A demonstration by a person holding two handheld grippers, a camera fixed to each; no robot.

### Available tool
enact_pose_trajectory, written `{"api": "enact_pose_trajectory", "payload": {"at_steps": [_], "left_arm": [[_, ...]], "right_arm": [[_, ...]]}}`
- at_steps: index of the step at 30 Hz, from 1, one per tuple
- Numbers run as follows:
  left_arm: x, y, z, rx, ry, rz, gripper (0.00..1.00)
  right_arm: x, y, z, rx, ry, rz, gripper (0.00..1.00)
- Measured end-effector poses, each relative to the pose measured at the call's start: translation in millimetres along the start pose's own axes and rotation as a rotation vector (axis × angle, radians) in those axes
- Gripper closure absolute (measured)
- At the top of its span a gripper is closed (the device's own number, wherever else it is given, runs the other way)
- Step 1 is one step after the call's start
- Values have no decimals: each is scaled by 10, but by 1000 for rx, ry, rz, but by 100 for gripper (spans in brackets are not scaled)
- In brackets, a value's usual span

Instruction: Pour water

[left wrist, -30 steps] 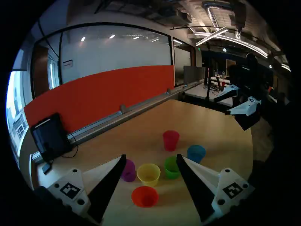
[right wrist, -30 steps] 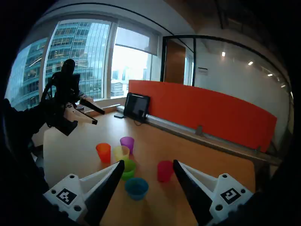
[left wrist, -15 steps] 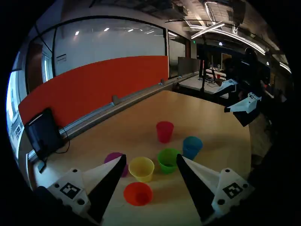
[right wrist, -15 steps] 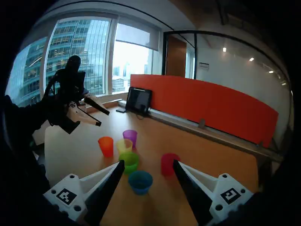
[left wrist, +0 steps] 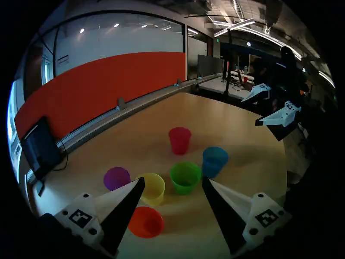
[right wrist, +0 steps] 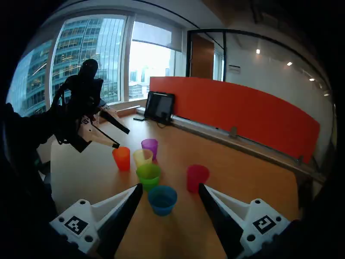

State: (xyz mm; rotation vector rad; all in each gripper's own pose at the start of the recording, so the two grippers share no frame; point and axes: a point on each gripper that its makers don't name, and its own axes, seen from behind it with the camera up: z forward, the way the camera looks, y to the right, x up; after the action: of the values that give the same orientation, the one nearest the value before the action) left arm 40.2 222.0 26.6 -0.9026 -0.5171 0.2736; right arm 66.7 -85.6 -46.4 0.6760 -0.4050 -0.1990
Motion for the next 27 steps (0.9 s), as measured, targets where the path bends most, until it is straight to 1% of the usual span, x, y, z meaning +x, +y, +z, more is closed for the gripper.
{"api": "enact_pose_trajectory", "payload": {"at_steps": [9,13,21,27], "left_arm": [[-156,146,223,-34,-55,-1,1],[-191,195,311,-47,-69,0,1],[-257,270,455,-72,-98,-7,1],[-305,288,569,-74,-123,11,1]], "right_arm": [[-46,26,26,0,-8,4,0],[-53,48,27,-1,-8,6,0],[-51,100,27,-6,-9,0,0],[-53,130,31,-8,-11,-1,0]]}}
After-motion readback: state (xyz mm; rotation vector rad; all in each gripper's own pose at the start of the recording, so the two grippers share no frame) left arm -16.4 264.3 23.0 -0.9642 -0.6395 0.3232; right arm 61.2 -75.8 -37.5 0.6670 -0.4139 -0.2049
